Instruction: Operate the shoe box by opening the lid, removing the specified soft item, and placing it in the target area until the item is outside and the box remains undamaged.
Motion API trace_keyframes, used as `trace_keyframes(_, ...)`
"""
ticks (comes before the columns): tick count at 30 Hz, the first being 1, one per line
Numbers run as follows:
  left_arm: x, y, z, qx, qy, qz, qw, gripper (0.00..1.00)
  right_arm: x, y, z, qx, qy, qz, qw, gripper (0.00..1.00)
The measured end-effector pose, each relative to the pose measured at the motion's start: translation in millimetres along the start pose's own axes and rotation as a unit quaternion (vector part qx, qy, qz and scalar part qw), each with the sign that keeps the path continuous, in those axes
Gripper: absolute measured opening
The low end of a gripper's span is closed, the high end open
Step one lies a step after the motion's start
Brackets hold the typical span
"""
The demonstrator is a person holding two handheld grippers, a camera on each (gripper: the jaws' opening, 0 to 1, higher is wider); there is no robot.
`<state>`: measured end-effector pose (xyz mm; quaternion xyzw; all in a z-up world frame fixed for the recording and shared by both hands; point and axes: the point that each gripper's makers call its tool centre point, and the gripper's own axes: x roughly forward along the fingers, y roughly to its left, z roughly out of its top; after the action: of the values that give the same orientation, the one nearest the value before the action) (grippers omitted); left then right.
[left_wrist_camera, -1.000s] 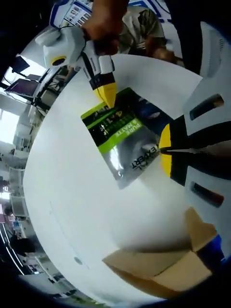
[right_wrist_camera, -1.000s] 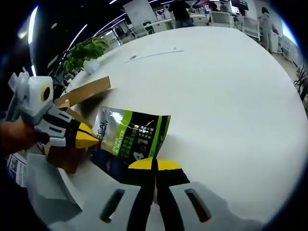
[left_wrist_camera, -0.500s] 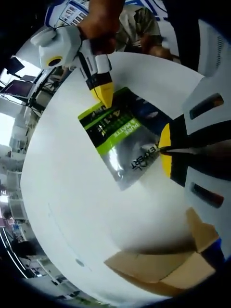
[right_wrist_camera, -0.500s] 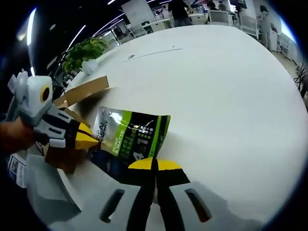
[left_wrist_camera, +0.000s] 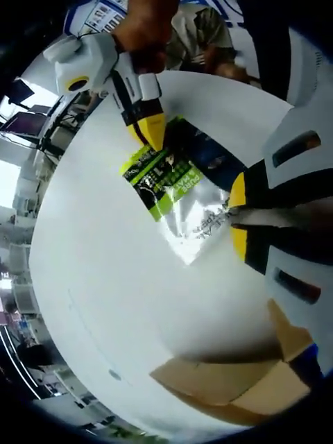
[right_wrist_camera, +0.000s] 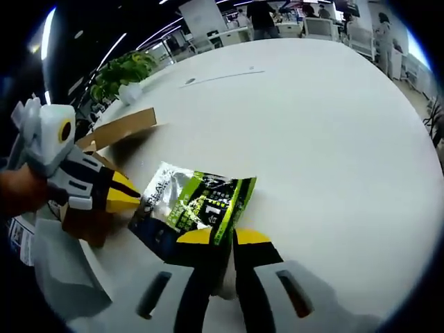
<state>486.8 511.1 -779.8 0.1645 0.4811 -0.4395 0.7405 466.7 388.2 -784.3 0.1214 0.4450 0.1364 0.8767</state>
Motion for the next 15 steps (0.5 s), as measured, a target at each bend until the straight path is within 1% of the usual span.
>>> trace_keyframes(8,-3.6,-1.0,1.2,-0.003,-0.005,-0.003,1.0,0.04,-4.0,-2.9,1.8,-0.005,-0.005,-0.009,0.9999,0.15)
trace_keyframes(12,-6.8,-1.6,2.7,-0.007,-0.009,-0.005,0.9999,0.03,-5.9,-4.6,3.7,-0.008,-0.009,-0.016,0.9998,0.19)
trace_keyframes(15,-9.6,-2.5,3.5,-0.007,-0.013,-0.005,0.9999,0.03,-8.9,-4.6,5.1,-0.01,-0.01,-0.018,0.9997,0.19)
